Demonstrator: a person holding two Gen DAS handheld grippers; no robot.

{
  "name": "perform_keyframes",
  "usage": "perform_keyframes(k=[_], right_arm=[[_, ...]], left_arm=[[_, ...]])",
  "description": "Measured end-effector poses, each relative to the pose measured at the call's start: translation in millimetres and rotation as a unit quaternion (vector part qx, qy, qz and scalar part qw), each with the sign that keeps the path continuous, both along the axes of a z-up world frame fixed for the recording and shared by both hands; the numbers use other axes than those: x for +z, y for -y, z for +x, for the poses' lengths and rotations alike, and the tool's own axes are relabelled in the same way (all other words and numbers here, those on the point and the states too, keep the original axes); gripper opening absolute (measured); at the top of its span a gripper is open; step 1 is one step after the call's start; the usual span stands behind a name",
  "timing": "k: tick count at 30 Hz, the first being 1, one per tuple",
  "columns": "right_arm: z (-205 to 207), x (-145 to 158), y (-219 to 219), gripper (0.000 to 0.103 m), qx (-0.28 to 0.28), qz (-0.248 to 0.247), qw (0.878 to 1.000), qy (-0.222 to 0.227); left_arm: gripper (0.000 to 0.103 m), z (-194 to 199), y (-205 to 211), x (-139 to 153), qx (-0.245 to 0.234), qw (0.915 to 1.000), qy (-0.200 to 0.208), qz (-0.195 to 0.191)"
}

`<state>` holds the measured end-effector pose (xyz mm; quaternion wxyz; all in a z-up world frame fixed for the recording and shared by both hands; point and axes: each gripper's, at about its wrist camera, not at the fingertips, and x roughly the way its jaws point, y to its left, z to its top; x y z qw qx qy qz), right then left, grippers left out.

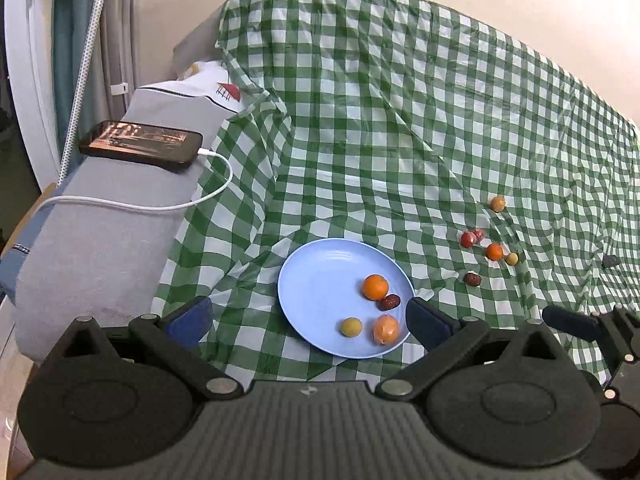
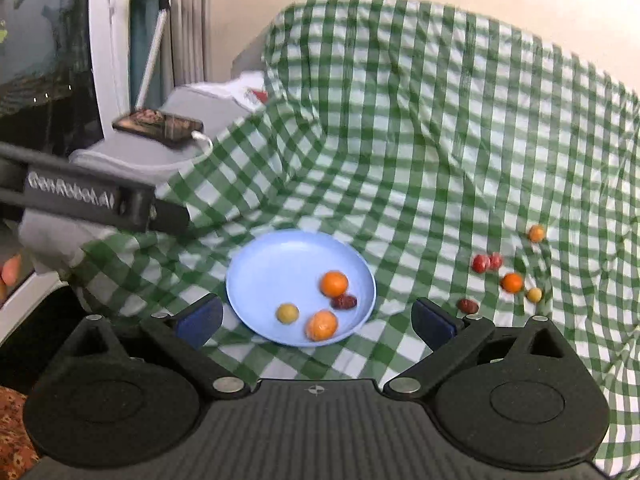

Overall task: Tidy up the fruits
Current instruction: 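Lift both open tools away from the plate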

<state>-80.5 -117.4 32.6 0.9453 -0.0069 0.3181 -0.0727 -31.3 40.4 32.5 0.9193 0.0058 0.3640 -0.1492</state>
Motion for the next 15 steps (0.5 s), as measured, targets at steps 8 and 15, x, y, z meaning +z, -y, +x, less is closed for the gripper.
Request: perform_keyframes(k=[8, 15], right_arm=[[-11.5, 4.4, -6.3, 0.100, 0.005, -0.006, 1.000, 0.018], [-9.9, 0.5, -0.3, 0.100, -0.004, 0.010, 1.000, 0.018]], left_arm=[[0.103, -10.9, -6.0, 2.7, 0.006, 0.9999, 0.006, 0.007], [0.103, -5.9, -0.9, 0.2, 0.003, 0.9998, 0.003, 0.022]])
